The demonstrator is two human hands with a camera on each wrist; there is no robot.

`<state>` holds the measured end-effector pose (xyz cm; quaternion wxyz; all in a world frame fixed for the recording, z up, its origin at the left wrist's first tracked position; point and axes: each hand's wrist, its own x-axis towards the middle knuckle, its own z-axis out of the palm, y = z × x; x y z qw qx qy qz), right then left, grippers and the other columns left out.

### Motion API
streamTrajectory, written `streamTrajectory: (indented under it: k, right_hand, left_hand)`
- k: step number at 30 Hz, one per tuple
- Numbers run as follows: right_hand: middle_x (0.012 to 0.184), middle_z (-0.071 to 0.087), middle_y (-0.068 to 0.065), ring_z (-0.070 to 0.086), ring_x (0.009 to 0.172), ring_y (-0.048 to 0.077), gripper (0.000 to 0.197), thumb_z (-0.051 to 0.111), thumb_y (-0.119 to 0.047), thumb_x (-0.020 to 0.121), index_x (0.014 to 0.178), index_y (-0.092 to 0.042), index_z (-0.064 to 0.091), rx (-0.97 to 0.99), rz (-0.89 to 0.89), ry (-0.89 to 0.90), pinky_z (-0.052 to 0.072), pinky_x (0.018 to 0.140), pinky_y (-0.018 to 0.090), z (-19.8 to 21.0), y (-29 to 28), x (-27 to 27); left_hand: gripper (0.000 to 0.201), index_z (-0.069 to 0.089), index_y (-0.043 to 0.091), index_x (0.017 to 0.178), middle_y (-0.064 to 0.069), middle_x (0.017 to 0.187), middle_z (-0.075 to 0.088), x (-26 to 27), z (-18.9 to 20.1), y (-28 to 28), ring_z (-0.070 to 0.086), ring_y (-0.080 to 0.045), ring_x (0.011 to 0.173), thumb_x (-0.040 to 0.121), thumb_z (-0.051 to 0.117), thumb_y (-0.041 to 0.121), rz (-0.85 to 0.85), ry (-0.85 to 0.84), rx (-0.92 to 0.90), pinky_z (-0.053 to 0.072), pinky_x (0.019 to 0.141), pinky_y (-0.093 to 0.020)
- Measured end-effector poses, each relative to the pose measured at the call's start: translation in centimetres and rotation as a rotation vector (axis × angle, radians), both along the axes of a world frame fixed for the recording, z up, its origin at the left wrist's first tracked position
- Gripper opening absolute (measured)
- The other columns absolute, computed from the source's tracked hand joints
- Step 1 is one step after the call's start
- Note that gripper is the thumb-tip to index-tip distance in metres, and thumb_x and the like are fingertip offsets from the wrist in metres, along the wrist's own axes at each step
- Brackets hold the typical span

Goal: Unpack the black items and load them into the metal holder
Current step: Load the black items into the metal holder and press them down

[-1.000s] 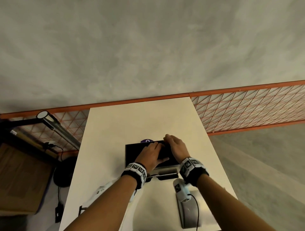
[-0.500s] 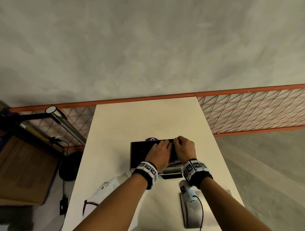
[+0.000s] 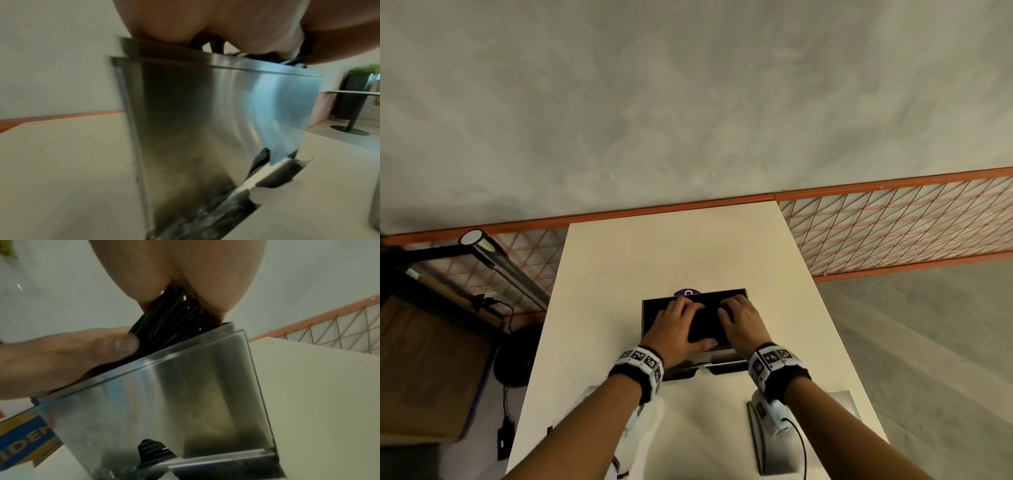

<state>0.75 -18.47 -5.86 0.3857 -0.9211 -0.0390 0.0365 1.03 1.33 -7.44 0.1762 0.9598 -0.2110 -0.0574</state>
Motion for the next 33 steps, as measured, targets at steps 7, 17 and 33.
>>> streamTrajectory:
  k: [7,17,33]
  right_hand:
    - [0.109,0.058,0.007,0.056,0.096,0.024,0.021,0.049,-0.018,0.1,0.108,-0.005,0.064,0.007,-0.055,-0.09,0.042,0.086,0.025,-0.5,0.6,-0.3]
    - [0.099,0.059,0.011,0.058,0.091,0.033,0.032,0.04,-0.031,0.097,0.096,-0.009,0.063,-0.453,0.232,-0.106,0.052,0.076,0.046,0.8,0.3,0.0]
    - [0.123,0.057,0.014,0.048,0.122,0.034,0.041,0.029,-0.036,0.105,0.119,-0.014,0.06,-0.736,0.412,0.117,0.038,0.103,0.048,2.2,1.4,0.1]
  left_hand:
    - [0.06,0.052,0.015,0.136,0.0,0.126,0.048,-0.1,-0.2,2.2,0.048,-0.018,0.12,0.099,0.027,0.055,0.029,0.033,-0.179,0.043,0.105,-0.042]
    - [0.102,0.026,0.016,0.159,-0.002,0.159,0.025,-1.7,-0.9,-0.3,0.025,-0.021,0.147,0.085,0.047,0.082,-0.017,-0.005,0.034,0.024,0.123,-0.042]
    - [0.079,0.037,0.027,0.139,0.0,0.135,0.043,-5.3,-1.4,-1.3,0.042,-0.025,0.123,0.078,0.058,0.071,0.052,-0.088,0.287,0.036,0.104,-0.043]
